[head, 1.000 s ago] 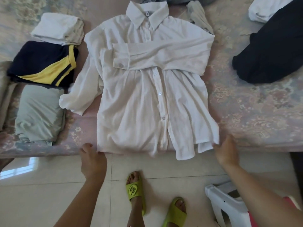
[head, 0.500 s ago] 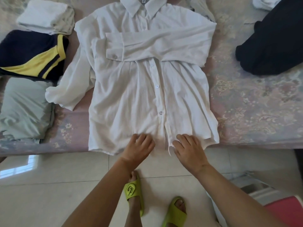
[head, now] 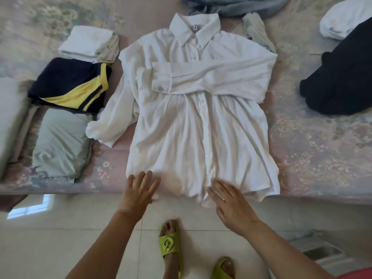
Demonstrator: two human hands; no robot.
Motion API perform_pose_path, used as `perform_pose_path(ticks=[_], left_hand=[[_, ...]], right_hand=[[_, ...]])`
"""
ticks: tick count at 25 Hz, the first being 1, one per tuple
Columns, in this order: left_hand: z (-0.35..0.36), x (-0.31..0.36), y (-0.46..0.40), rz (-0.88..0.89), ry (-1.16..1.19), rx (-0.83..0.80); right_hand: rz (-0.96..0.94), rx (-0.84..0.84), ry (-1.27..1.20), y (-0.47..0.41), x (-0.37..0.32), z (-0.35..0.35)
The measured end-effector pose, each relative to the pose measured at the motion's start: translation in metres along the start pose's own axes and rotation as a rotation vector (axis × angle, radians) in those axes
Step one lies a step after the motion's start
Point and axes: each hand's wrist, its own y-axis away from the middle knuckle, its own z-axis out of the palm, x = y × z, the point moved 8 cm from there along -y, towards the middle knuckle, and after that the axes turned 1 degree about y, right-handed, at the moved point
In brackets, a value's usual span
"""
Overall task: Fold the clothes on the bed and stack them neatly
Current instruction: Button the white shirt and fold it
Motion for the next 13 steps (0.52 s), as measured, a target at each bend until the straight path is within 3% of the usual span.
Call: perform_pose_path(ticks=[5, 8, 10, 11, 13], left_hand=[[0.003, -0.031, 0.023, 0.062, 0.368, -0.116], [-0.017, -0.075, 0.013, -0.187, 0.544, 0.062], [-0.047, -0.118, -0.009, -0.318, 0.419, 0.296], [-0.055, -0.138, -0.022, -0.376, 0.344, 0.337], [-0.049, -0.173, -0.047, -0.508, 0.245, 0.216]], right_hand=[[0.138, -0.044, -0.019, -0.053, -0.02, -0.003], [0.21, -0.011, 0.006, -0.081, -0.03, -0.018], [0.185, -0.041, -0.055, -0.109, -0.046, -0.024], [0.172, -0.07, -0.107, -0.124, -0.053, -0.024], [0.164, -0.131, -0.171, -0.15, -0.064, -0.02]])
